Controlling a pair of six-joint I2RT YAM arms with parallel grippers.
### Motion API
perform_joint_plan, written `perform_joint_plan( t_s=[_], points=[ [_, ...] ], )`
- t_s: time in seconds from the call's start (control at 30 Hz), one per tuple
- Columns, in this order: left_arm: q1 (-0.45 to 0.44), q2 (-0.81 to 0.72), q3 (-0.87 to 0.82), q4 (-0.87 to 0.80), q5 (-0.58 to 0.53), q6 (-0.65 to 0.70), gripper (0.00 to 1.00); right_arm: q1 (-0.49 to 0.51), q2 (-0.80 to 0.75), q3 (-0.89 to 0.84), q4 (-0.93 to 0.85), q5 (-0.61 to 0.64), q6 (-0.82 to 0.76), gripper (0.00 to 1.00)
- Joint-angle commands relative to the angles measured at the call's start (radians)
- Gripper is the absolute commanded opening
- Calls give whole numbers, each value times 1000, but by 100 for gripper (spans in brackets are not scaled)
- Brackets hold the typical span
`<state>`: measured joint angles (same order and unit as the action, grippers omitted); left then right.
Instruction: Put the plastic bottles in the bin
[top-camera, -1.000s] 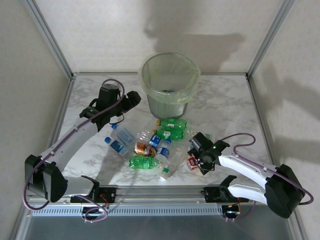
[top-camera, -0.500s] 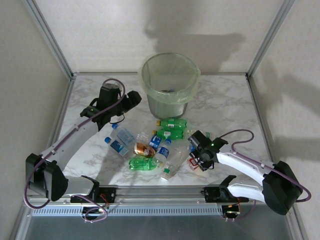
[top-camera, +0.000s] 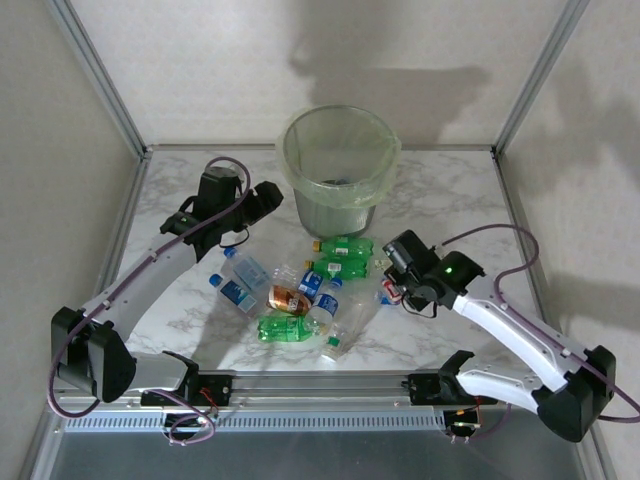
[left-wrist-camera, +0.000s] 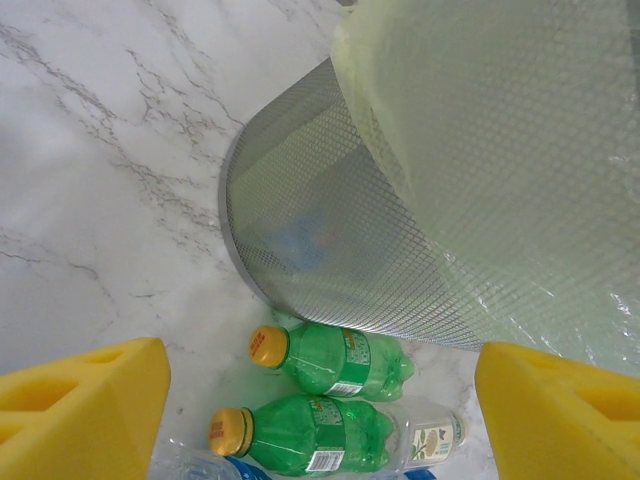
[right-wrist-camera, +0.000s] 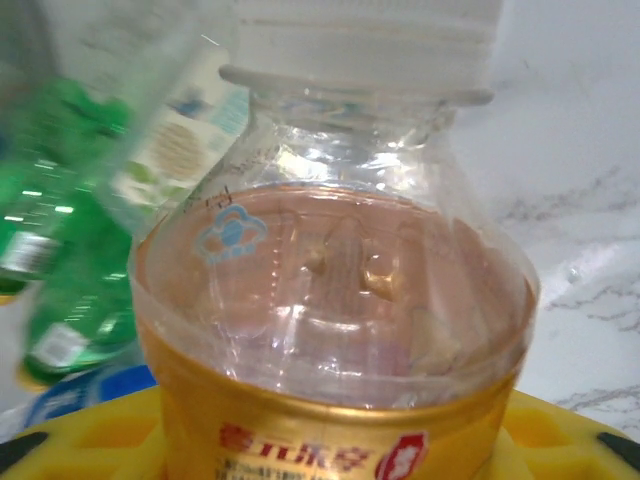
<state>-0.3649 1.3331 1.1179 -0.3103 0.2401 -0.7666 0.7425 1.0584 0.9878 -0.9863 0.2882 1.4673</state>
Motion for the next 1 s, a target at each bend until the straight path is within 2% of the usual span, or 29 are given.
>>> perform_joint_plan(
  t_s=[0.0,0.13,0.3,0.43,0.77,0.97],
  points=[
    [-8,10,31,13,16,0,79,3,-27,100,-76,124,-74,47],
    [-9,2,25,7,17,1,79,4,-24,198,-44,158,-171,47],
    [-11,-16,13,1,14,0,79,3,-14,301,115,131,-369,48],
    [-11,-30,2,-1,6,0,79,2,48,433,130,139,-456,48],
    [-11,-35,-1,-6,8,6,79,-38,363,907,119,74,-652,47],
    [-12,-50,-3,-25,6,20,79,-99,517,1072,108,0,-712,47]
  ],
)
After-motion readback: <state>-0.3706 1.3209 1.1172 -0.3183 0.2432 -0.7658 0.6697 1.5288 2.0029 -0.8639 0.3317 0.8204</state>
